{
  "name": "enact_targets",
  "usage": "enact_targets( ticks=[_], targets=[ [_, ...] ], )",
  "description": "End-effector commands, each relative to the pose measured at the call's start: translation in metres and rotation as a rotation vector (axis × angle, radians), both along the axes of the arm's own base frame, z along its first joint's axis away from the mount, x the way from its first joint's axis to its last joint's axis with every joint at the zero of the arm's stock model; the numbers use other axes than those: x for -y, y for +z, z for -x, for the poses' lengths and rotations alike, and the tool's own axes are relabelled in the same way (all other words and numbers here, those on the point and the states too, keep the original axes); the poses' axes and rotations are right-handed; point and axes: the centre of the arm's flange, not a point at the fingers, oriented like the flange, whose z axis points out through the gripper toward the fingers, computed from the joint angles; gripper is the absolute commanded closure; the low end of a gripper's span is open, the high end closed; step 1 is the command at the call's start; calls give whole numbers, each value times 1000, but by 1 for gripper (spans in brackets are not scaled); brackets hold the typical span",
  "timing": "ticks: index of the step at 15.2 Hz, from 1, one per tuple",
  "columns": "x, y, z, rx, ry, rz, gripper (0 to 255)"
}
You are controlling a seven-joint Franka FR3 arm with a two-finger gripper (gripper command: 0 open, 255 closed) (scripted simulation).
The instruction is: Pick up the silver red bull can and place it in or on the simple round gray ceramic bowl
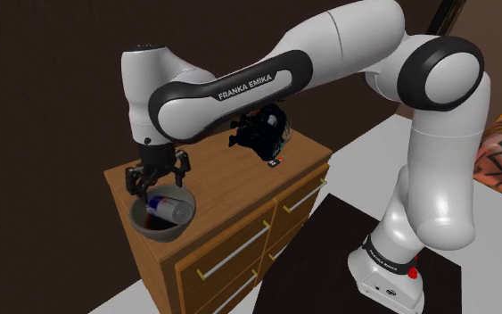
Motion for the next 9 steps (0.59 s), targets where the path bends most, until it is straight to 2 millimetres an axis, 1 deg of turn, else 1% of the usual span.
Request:
enact_targets(
  ticks=[1, 2, 9],
  targets=[
    [2, 24, 0, 0, 0, 0, 0],
    [2, 34, 0, 0, 0, 0, 0],
    [2, 34, 0, 0, 0, 0, 0]
  ],
)
